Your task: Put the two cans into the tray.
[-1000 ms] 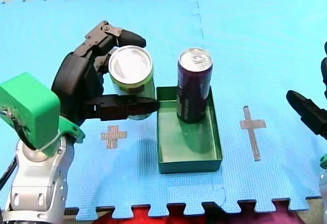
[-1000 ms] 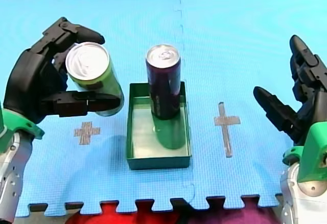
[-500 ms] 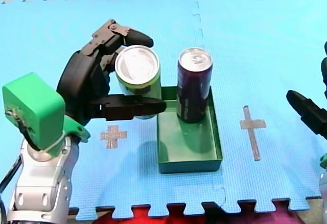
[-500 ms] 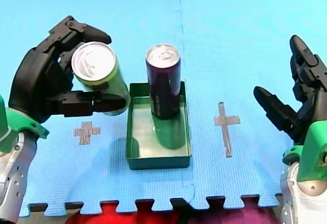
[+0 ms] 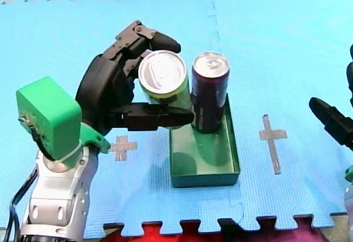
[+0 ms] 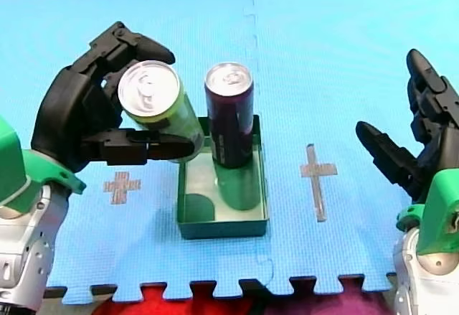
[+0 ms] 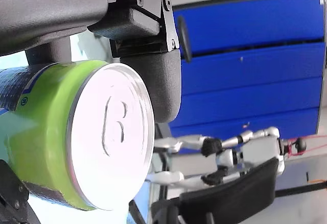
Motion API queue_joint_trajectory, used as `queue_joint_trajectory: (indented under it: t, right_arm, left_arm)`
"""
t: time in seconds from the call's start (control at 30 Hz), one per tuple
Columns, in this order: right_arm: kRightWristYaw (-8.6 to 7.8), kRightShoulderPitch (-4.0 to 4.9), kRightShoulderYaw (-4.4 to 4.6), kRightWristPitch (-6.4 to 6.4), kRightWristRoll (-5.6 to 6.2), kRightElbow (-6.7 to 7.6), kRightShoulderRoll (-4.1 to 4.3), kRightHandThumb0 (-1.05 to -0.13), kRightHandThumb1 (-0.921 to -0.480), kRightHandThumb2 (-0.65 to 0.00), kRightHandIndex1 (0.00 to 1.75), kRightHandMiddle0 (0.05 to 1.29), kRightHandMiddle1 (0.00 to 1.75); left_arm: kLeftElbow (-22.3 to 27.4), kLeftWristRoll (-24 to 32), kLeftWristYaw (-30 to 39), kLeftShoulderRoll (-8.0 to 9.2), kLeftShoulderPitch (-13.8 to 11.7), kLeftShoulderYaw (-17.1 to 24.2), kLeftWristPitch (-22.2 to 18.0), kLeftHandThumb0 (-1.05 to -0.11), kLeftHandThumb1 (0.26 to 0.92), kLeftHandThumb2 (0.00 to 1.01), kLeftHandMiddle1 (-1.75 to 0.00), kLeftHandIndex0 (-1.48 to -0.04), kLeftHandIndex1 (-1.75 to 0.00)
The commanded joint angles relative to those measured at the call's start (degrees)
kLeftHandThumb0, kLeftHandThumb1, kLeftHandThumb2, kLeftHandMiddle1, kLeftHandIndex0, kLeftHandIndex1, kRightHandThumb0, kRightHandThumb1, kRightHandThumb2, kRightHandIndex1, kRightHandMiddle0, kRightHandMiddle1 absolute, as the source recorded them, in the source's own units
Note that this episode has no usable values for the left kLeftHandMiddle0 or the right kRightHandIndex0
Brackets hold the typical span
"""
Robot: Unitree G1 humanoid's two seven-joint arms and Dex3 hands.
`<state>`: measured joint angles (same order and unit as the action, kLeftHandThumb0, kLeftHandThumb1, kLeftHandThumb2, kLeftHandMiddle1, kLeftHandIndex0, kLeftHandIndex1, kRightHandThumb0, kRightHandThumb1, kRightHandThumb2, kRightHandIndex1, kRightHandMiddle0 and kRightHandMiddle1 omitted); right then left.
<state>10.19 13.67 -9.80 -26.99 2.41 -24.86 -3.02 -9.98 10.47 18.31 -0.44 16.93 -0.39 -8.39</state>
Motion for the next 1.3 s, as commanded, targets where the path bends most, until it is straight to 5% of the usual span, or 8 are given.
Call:
queue_joint_trajectory:
  t: [0.0,0.5,1.27]
  right_arm:
    - [0.13,0.33,-0.09,-0.09,0.14,-0.28,0.01,-0.221,-0.731,0.000,0.00,0.61,0.00]
    - [0.18,0.58,-0.11,0.09,0.67,-0.26,-0.33,-0.224,-0.729,0.000,0.00,0.62,0.00]
    - [-0.45,0.65,-0.12,-1.01,0.63,-0.57,-0.36,-0.226,-0.729,0.000,0.00,0.62,0.00]
  left_arm:
    - [-0.16,-0.31,-0.31,-0.04,0.94,-0.30,-0.60,-0.258,0.404,0.68,-1.75,-0.55,-1.75]
    - [-0.89,0.28,1.34,-1.56,0.60,-1.78,-1.72,-0.268,0.312,0.85,-1.75,-0.55,-1.75]
    - [2.33,-0.29,1.78,0.11,0.09,-3.11,3.27,-0.293,0.265,0.93,-1.75,-0.54,-1.75]
